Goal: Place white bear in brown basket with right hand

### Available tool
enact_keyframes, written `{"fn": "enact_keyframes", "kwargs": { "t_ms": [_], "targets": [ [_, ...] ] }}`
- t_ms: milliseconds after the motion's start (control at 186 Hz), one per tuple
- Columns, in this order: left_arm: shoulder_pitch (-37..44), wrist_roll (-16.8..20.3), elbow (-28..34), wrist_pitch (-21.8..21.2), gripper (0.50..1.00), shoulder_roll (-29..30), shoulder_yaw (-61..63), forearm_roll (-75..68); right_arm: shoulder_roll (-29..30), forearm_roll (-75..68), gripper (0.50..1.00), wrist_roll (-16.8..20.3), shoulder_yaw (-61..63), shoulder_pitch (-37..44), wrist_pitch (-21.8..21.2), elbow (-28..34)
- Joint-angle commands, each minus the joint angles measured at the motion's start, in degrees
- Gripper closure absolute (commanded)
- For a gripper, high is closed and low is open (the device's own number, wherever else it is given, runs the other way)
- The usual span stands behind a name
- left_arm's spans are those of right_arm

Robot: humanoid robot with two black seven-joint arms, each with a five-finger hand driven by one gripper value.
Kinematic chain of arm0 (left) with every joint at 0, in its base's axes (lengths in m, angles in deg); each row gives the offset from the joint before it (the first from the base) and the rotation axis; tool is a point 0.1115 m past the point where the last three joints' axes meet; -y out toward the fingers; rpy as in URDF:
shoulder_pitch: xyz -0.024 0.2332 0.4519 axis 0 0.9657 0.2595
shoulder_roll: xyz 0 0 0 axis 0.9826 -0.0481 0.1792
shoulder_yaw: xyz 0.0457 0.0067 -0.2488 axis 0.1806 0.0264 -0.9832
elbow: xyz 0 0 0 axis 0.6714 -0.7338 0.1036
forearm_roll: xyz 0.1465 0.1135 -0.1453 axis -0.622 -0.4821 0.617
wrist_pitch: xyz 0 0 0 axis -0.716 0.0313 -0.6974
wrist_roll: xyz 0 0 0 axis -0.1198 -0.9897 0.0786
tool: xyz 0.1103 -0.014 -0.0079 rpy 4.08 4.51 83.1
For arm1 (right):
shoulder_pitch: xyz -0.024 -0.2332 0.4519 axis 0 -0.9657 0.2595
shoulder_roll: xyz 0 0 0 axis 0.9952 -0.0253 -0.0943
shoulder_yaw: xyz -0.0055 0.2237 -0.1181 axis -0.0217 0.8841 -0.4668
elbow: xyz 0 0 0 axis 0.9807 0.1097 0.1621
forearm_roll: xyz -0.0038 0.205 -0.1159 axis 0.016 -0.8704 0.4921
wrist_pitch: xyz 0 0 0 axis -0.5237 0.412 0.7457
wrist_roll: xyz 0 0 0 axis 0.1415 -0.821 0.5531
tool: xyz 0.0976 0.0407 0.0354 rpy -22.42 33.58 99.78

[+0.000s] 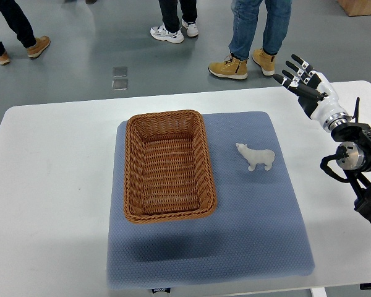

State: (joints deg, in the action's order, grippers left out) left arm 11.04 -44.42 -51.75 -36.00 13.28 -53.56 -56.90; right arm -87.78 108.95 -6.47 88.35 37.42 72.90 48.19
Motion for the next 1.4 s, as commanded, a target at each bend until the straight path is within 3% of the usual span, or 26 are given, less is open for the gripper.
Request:
{"fn": "enact_keyframes", "kwargs": {
  "t_ms": [0,1396],
  "targets": [
    [0.0,-0.01,0.07,0.0,0.5,0.0,0.04,-0.04,0.0,0.0,0.574,0.0,0.05,0.0,0.0,-0.01],
    [0.0,0.08,0.07,0.0,0.5,0.0,-0.05,0.05,-1.76,0.09,0.574,0.0,-0.21,0.0,-0.26,0.17]
  ]
}}
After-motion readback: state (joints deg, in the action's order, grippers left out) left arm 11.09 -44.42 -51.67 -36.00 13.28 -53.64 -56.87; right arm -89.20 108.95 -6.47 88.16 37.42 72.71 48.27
